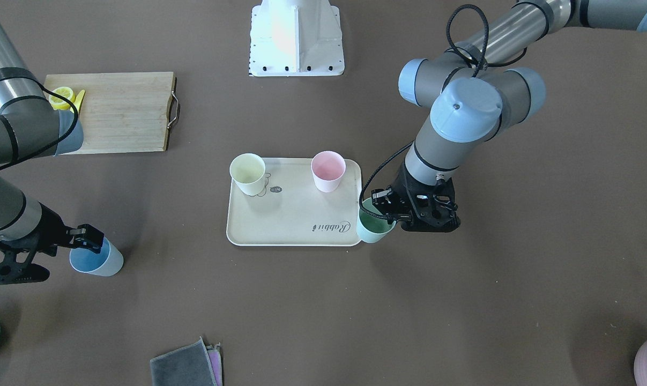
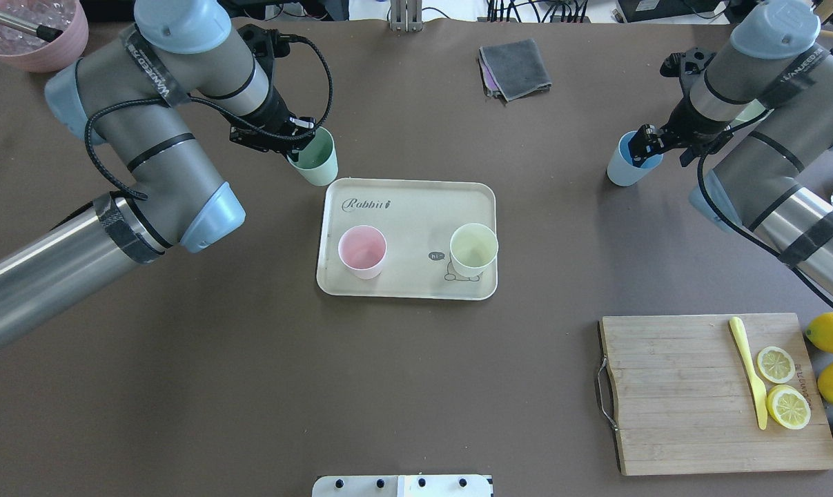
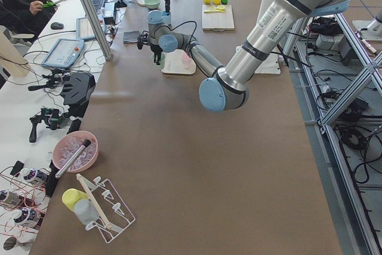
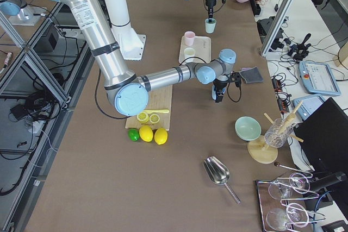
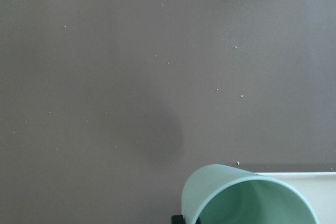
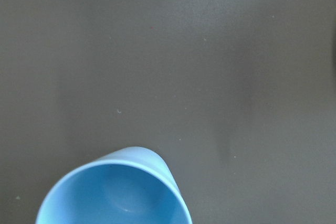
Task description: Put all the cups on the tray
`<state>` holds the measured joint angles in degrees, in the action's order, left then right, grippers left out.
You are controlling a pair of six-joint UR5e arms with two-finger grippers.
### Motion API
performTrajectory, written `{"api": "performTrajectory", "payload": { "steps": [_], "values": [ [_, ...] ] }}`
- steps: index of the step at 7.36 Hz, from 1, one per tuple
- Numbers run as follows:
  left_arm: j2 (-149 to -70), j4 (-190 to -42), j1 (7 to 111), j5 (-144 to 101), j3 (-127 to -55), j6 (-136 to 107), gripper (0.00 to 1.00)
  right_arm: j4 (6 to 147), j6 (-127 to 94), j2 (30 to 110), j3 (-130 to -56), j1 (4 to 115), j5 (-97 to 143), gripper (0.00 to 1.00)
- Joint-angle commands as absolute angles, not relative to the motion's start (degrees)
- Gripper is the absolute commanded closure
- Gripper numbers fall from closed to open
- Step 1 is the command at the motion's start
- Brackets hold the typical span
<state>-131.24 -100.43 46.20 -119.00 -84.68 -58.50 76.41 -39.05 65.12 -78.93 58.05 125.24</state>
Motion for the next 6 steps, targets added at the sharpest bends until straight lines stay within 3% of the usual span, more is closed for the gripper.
{"api": "performTrajectory", "payload": {
  "steps": [1,3,4,5,6],
  "values": [
    [-131.7,-100.7,43.1,-117.9,-84.6,-61.2,1.0,76.4,-39.1,65.2,-78.9,58.0,125.2,0.12],
    [-132.9,-100.8,39.4,-115.1,-84.2,-61.5,1.0,76.4,-39.1,65.0,-79.0,58.0,125.2,0.14],
    [-133.1,-100.8,38.6,-113.7,-83.9,-61.7,1.0,76.4,-39.2,65.0,-79.0,58.0,125.2,0.24],
    [-133.2,-100.9,38.4,-113.6,-83.6,-61.6,1.0,76.5,-39.2,65.0,-78.9,58.0,125.3,0.58],
    [-133.2,-100.8,38.4,-113.6,-83.4,-61.6,1.0,76.5,-39.1,64.8,-78.9,57.9,125.3,1.0]
  ]
}}
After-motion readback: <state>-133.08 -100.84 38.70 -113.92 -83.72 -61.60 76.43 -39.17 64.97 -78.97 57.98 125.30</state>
